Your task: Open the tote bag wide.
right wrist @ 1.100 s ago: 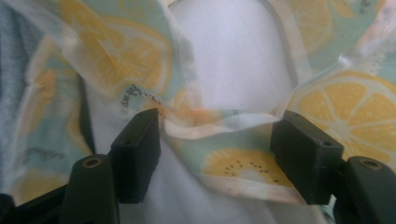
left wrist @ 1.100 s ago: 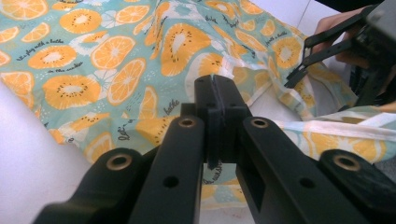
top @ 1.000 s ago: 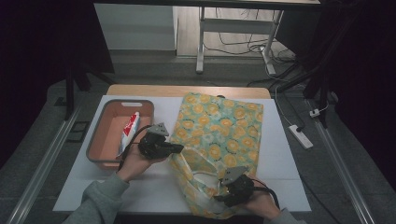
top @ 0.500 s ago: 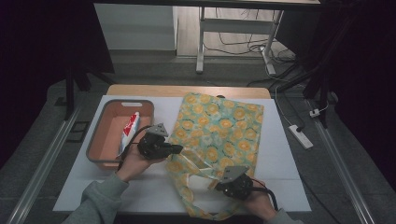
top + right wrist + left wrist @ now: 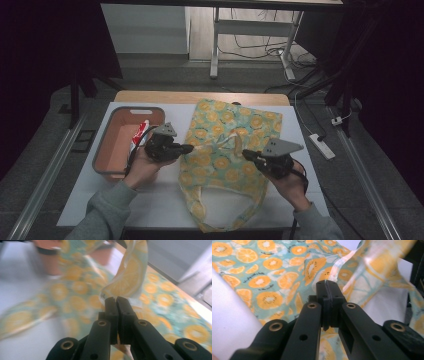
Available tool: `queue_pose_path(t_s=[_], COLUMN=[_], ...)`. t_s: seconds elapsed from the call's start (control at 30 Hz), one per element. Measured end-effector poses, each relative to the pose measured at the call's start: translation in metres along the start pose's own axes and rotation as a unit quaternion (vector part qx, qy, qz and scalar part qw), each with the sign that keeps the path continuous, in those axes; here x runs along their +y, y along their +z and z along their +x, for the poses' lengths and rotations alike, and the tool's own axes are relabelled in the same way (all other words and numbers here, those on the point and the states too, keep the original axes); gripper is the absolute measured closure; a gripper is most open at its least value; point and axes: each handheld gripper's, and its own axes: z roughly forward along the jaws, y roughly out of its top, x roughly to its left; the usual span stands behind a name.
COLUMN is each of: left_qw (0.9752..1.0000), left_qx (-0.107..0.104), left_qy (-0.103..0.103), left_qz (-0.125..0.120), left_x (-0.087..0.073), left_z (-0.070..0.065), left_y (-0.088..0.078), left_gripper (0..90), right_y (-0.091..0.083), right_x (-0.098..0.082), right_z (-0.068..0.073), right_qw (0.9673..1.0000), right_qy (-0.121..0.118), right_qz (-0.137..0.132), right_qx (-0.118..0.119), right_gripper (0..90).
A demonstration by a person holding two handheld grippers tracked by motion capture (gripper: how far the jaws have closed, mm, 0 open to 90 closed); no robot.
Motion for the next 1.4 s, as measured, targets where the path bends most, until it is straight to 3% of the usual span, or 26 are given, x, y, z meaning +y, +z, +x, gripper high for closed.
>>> queue_pose_path(t_s=[0.13, 0.2, 0.23, 0.4, 0.5, 0.7, 0.8, 0.83, 0.87, 0.9, 0.97, 1.03, 1.1, 1.13, 1.23, 1.37, 1.4], left_qw=[0.9999, 0.9997, 0.9996, 0.9985, 0.9978, 0.9964, 0.9963, 0.9963, 0.9964, 0.9963, 0.9964, 0.9967, 0.9969, 0.9970, 0.9970, 0.9971, 0.9972], left_qx=[0.012, 0.016, 0.017, 0.031, 0.037, 0.039, 0.038, 0.037, 0.038, 0.037, 0.038, 0.035, 0.031, 0.030, 0.028, 0.026, 0.025], left_qy=[-0.005, -0.009, -0.010, -0.003, 0.003, 0.010, 0.007, 0.006, 0.005, 0.006, 0.004, 0.002, -0.002, -0.004, -0.005, -0.005, -0.004], left_qz=[0.009, 0.016, 0.021, 0.045, 0.056, 0.075, 0.077, 0.077, 0.076, 0.077, 0.076, 0.074, 0.072, 0.071, 0.072, 0.071, 0.071], left_x=[0.004, 0.005, 0.005, 0.006, 0.007, 0.007, 0.006, 0.006, 0.006, 0.006, 0.006, 0.006, 0.006, 0.006, 0.006, 0.006, 0.006], left_z=[0.005, 0.006, 0.007, 0.007, 0.004, 0.003, 0.004, 0.004, 0.004, 0.005, 0.005, 0.006, 0.007, 0.008, 0.009, 0.009, 0.009], left_y=[0.011, 0.018, 0.021, 0.039, 0.047, 0.059, 0.061, 0.061, 0.061, 0.061, 0.061, 0.061, 0.061, 0.061, 0.062, 0.062, 0.062], left_gripper=[88.7, 88.6, 88.6, 88.6, 88.6, 88.5, 88.5, 88.5, 88.5, 88.5, 88.5, 88.5, 88.5, 88.5, 88.5, 88.5, 88.5], right_y=[0.025, 0.047, 0.047, 0.070, 0.078, 0.080, 0.078, 0.078, 0.076, 0.076, 0.072, 0.067, 0.066, 0.071, 0.084, 0.117, 0.117], right_x=[-0.008, -0.022, -0.022, -0.047, -0.063, -0.076, -0.077, -0.077, -0.074, -0.074, -0.067, -0.057, -0.047, -0.041, -0.037, -0.034, -0.034], right_z=[-0.033, -0.049, -0.049, -0.056, -0.055, -0.049, -0.046, -0.045, -0.043, -0.043, -0.041, -0.038, -0.036, -0.036, -0.038, -0.040, -0.040], right_qw=[0.9989, 0.9966, 0.9966, 0.9908, 0.9859, 0.9813, 0.9818, 0.9818, 0.9837, 0.9837, 0.9865, 0.9886, 0.9888, 0.9872, 0.9849, 0.9770, 0.9770], right_qy=[0.042, 0.068, 0.068, 0.089, 0.097, 0.101, 0.095, 0.094, 0.088, 0.088, 0.078, 0.079, 0.078, 0.075, 0.075, 0.086, 0.086], right_qz=[0.018, 0.045, 0.045, 0.102, 0.136, 0.161, 0.161, 0.162, 0.152, 0.152, 0.139, 0.113, 0.108, 0.116, 0.131, 0.162, 0.162], right_qx=[-0.012, -0.008, -0.008, 0.002, 0.014, 0.027, 0.031, 0.033, 0.037, 0.037, 0.037, 0.061, 0.067, 0.080, 0.085, 0.109, 0.109], right_gripper=[88.0, 88.0, 88.0, 88.0, 88.0, 87.4, 86.3, 84.4, 69.4, 69.4, 54.9, 43.9, 36.9, 30.9, 26.2, 24.2, 24.2])
